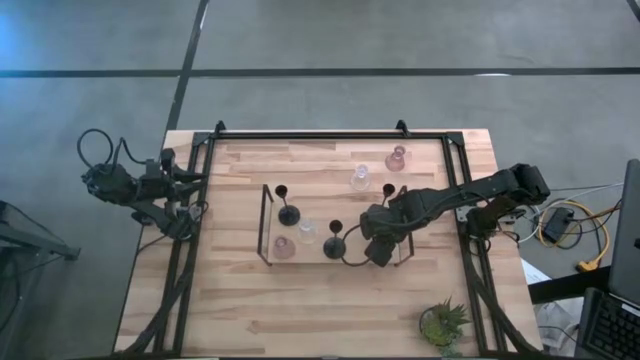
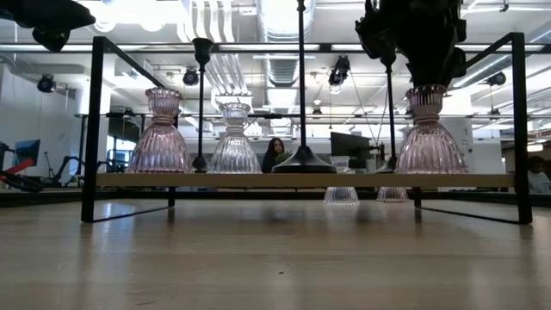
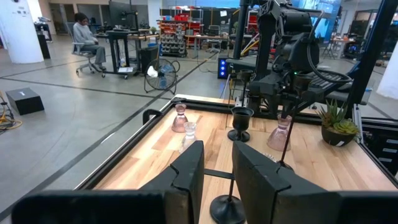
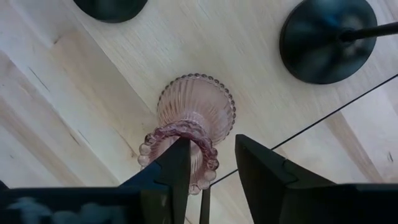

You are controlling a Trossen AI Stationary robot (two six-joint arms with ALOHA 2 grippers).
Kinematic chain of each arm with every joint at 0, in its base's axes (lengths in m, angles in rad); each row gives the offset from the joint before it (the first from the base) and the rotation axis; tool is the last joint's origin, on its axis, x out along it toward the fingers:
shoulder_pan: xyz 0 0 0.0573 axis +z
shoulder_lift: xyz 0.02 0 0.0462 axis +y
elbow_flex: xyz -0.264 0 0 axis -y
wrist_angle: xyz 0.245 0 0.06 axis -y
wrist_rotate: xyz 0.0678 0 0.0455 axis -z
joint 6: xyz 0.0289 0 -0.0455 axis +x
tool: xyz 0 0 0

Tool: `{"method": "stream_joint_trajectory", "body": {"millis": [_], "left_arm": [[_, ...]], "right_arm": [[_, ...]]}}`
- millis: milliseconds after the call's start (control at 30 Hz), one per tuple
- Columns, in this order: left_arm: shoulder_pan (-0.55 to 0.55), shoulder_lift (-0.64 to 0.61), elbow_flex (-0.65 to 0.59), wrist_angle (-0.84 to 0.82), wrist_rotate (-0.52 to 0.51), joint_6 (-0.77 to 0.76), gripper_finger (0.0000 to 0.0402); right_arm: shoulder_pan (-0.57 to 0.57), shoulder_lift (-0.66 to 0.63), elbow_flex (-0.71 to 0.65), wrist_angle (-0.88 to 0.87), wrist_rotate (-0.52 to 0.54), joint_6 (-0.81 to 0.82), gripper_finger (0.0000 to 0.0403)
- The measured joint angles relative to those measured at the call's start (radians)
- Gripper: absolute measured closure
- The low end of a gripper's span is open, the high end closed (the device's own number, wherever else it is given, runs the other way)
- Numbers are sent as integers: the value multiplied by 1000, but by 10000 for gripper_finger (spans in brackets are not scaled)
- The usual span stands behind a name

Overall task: Pick & Place candle stick holders
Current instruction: Put the bottom pink glass candle holder on the shelf

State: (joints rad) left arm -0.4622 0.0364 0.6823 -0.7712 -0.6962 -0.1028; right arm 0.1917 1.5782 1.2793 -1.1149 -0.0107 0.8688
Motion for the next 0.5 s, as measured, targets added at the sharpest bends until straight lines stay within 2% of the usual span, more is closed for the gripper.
{"method": "stream_joint_trajectory", "body": {"millis": [500], "left_arm": [[0,0,0,0,0,0,312]], "right_arm": [[0,0,9,-40,25,-5,287]]}}
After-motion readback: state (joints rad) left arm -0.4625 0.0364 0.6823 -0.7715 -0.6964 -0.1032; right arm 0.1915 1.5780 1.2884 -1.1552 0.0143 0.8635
